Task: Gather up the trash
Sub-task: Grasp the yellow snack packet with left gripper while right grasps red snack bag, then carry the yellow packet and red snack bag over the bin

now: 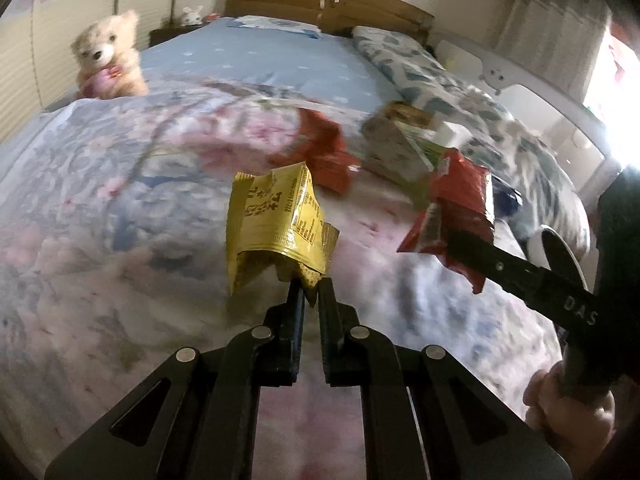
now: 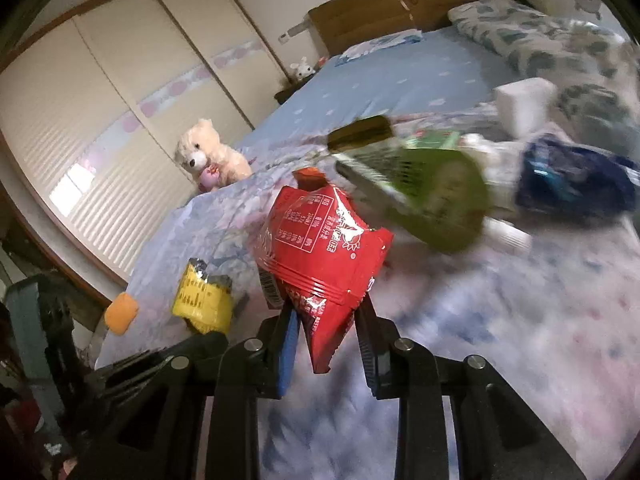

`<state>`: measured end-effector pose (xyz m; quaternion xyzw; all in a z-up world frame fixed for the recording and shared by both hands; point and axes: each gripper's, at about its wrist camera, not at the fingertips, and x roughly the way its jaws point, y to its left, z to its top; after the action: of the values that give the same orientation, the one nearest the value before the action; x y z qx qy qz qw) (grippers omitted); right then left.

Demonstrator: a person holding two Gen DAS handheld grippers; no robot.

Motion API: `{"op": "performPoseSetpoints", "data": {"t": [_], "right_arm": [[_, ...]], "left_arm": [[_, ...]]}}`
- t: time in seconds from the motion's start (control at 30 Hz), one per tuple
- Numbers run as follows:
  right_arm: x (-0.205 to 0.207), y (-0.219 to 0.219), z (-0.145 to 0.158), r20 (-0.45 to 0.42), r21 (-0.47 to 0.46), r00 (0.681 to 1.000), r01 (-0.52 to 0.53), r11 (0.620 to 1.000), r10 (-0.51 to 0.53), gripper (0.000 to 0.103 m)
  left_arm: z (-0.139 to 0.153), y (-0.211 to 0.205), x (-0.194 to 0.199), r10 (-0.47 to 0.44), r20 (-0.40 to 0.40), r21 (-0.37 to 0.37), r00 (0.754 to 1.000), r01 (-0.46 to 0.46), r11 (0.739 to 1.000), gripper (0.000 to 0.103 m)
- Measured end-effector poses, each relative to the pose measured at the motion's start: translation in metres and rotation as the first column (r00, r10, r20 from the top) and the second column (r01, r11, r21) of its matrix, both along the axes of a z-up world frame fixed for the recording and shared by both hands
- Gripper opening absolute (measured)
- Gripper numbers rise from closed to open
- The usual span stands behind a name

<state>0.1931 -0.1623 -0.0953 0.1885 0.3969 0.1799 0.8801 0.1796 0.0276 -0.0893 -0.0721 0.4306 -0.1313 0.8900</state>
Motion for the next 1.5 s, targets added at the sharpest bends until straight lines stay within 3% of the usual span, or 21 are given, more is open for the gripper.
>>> {"op": "performPoseSetpoints", "data": {"t": [0.63,1.5], "right_arm": [[-0.096,-0.113,0.017,0.026,-0.003,0.975,0.221,0.975,-0.220,0.028],[-0.143,-0.246,0.025,0.026,-0.035,0.891,0.454,0.890,-0.454,0.028]], "left_arm": [[0.022,-0.114,-0.045,-0.237,0.029,0.005,0.971,0.237,0.972,0.007],[0.042,-0.265,-0.061,-0.493,0.040,0.057,0.869,0.490,0.870,0.007]]}}
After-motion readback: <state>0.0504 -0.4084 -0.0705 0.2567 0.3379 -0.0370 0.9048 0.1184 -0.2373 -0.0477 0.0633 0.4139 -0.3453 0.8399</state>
